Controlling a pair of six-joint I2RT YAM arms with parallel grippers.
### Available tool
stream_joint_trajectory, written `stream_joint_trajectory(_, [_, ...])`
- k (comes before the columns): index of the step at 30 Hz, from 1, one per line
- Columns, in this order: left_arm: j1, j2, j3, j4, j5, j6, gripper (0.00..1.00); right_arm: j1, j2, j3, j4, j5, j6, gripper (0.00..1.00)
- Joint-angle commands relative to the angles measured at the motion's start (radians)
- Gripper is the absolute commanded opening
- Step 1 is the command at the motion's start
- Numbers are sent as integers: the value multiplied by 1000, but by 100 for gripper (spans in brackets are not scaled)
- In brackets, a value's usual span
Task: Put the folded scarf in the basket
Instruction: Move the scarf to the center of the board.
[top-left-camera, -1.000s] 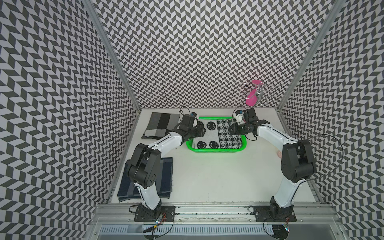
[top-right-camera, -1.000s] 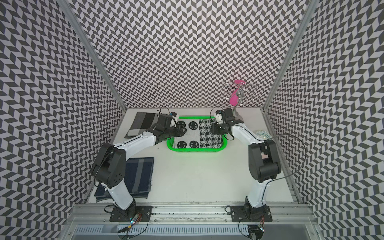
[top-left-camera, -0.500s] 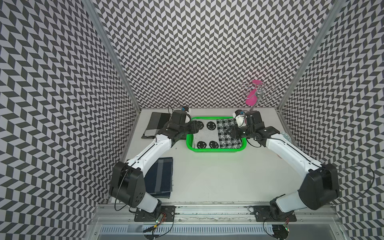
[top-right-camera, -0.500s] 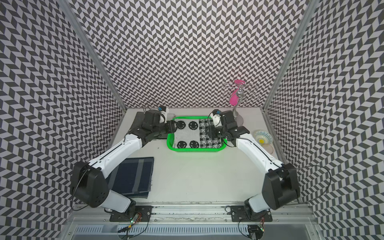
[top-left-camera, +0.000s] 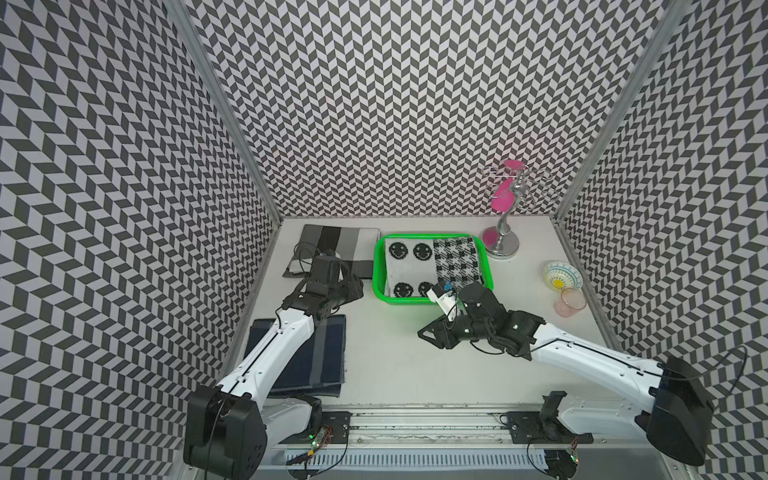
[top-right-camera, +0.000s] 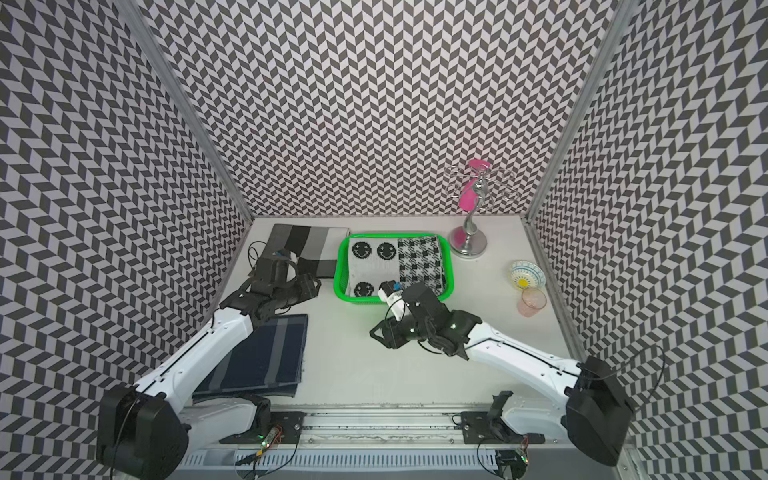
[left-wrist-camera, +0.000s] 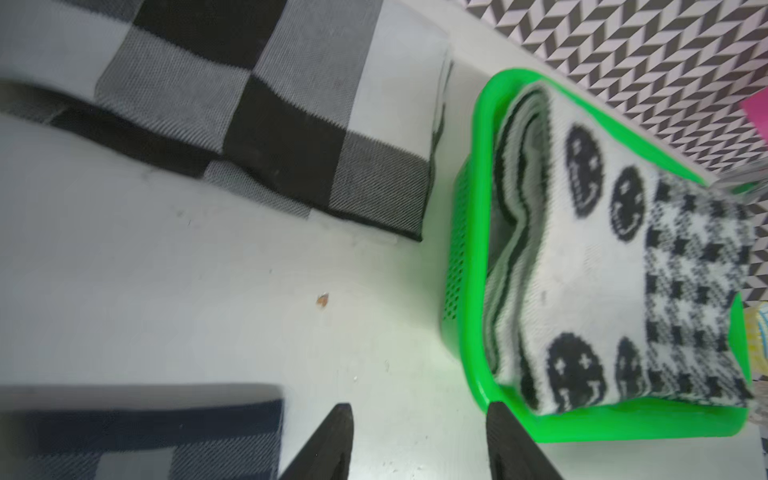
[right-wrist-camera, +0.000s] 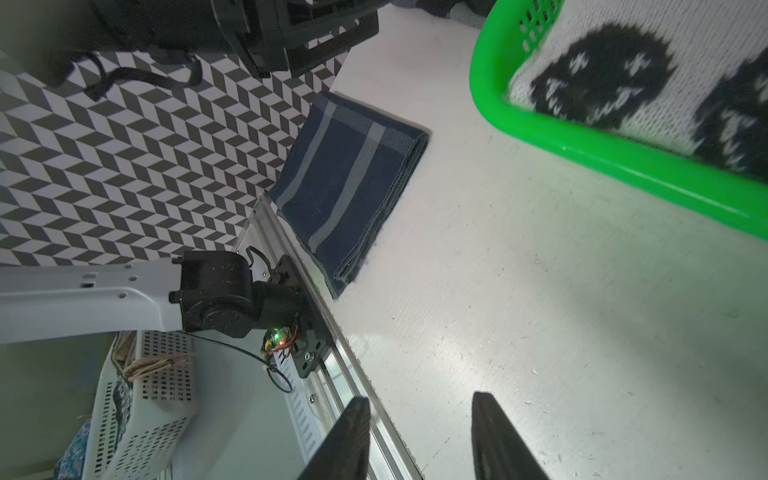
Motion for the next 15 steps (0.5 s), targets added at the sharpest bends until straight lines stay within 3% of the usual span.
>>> stream_joint_trajectory(1, [0,-80,-91,-45,-91,-57,56,-3,-62,-27,99,29,38,45])
stream_joint_trajectory(6, [-3,-102,-191,-69,-202,-191,59,-3,-88,-32,82,9,16,45])
stream_joint_trajectory(13, [-28,-63,-310,45,-169,-235,59,-3,-88,-58,86,9,-7,45])
stream_joint_trajectory(15, [-68,-33,-306,38,-218,-239,58,-4,-86,-63,88,23,-9,46])
